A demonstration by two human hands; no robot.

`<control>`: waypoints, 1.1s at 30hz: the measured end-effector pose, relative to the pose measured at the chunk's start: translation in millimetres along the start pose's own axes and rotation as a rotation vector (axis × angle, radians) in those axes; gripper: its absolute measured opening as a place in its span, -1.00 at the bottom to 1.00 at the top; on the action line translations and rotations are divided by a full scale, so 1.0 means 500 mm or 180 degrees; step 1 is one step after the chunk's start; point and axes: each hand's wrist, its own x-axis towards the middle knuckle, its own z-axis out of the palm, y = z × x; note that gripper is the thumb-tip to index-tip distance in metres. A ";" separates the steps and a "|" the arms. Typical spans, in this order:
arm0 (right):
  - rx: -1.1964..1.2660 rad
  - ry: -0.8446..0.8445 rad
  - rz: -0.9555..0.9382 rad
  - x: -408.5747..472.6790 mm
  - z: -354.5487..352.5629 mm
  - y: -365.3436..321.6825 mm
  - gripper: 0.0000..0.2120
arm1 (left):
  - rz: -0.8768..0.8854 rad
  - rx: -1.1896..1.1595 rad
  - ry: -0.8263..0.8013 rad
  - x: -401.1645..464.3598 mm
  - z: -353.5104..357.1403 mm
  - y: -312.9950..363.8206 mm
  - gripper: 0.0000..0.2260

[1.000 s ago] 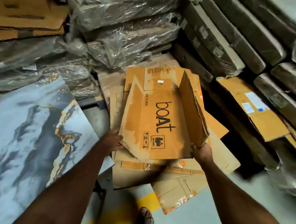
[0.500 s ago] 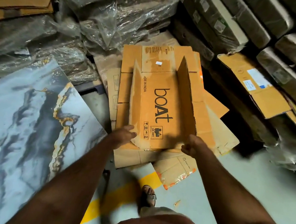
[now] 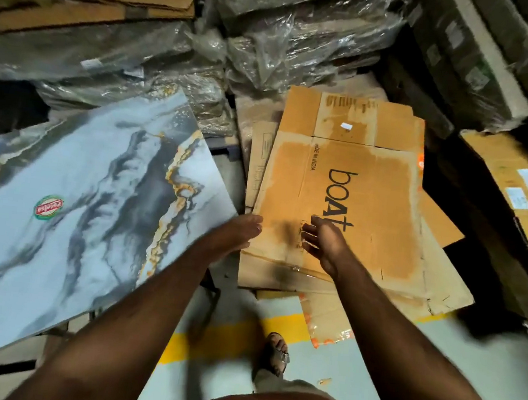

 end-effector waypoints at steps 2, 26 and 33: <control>-0.0276 -0.0142 -0.0177 -0.022 0.060 0.009 -0.87 | 0.0084 -0.0103 0.0175 -0.045 -0.028 -0.011 -0.64; -0.4349 -0.4202 -0.2006 -0.618 0.906 0.723 -0.62 | -0.0457 -0.2999 0.3683 -1.057 -0.277 -0.907 -0.84; -0.4526 -0.4484 -0.1346 -0.705 0.983 0.961 -0.83 | -0.0919 -0.3688 0.3992 -1.174 -0.237 -1.093 -0.86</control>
